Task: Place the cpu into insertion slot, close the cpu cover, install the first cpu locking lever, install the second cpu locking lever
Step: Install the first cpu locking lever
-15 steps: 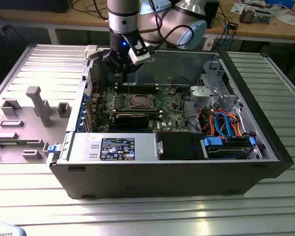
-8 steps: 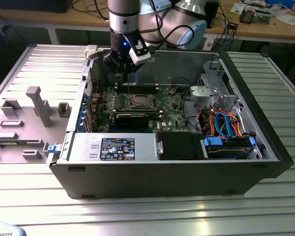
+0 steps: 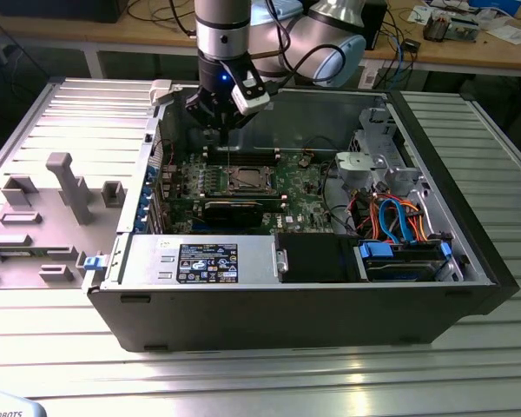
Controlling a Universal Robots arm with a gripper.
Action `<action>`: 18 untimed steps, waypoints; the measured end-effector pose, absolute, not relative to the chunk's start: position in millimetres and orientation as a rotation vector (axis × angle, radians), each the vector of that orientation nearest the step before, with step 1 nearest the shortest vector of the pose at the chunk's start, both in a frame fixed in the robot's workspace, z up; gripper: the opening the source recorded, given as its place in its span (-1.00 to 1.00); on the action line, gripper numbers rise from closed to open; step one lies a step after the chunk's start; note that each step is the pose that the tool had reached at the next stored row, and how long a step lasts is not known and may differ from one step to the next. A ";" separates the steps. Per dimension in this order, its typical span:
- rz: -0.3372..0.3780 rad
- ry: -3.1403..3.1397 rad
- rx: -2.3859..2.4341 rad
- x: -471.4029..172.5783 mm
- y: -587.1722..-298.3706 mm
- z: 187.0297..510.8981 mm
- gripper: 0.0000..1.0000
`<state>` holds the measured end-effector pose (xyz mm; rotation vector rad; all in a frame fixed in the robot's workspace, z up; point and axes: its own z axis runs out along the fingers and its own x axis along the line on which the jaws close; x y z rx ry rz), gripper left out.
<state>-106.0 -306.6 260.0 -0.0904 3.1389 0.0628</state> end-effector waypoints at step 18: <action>0.061 3.139 -0.090 -94.9 -306.6 259.5 -0.79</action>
